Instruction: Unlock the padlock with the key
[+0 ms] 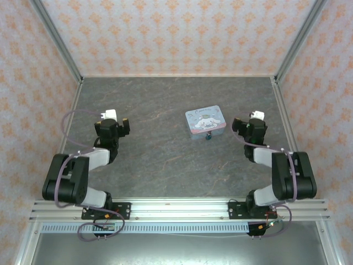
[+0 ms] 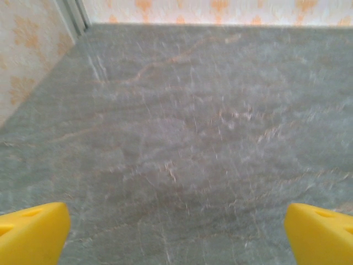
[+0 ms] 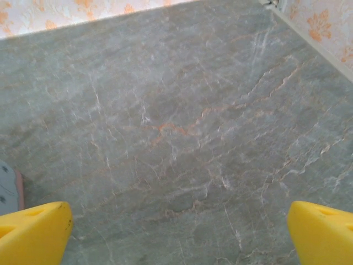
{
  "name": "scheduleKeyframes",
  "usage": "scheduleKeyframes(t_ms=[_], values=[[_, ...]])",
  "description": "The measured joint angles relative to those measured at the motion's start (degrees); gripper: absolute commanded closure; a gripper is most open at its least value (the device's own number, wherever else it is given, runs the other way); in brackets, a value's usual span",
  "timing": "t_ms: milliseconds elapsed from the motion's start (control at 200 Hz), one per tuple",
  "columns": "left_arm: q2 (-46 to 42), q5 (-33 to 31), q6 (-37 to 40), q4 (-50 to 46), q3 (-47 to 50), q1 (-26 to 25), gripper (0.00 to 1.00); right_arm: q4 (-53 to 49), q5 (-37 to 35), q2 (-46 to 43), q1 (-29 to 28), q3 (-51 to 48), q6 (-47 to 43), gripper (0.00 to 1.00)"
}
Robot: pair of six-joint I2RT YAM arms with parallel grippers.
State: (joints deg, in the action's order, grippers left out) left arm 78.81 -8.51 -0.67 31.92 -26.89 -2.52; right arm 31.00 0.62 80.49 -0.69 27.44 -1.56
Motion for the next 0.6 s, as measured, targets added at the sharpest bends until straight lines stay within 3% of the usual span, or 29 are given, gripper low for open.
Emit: scheduleKeyframes(t_ms=[150,270,460,601], values=[[-12.41,1.31,-4.59,-10.25,-4.13,-0.13,0.00,-13.94,1.38,-7.89,-0.02,6.62,4.66,0.00],[-17.31,4.02,-10.54,-19.06,-9.20,-2.10,0.00,-25.92,4.07,-13.31,-0.72,10.34,9.14,0.02],[-18.25,7.69,-20.83,-28.65,-11.58,-14.49,0.00,-44.28,9.42,-18.93,-6.88,12.04,16.48,0.17],[-15.65,10.16,-27.17,-29.99,-11.10,-24.37,0.01,-53.70,12.22,-21.14,-13.79,10.23,21.09,0.29]])
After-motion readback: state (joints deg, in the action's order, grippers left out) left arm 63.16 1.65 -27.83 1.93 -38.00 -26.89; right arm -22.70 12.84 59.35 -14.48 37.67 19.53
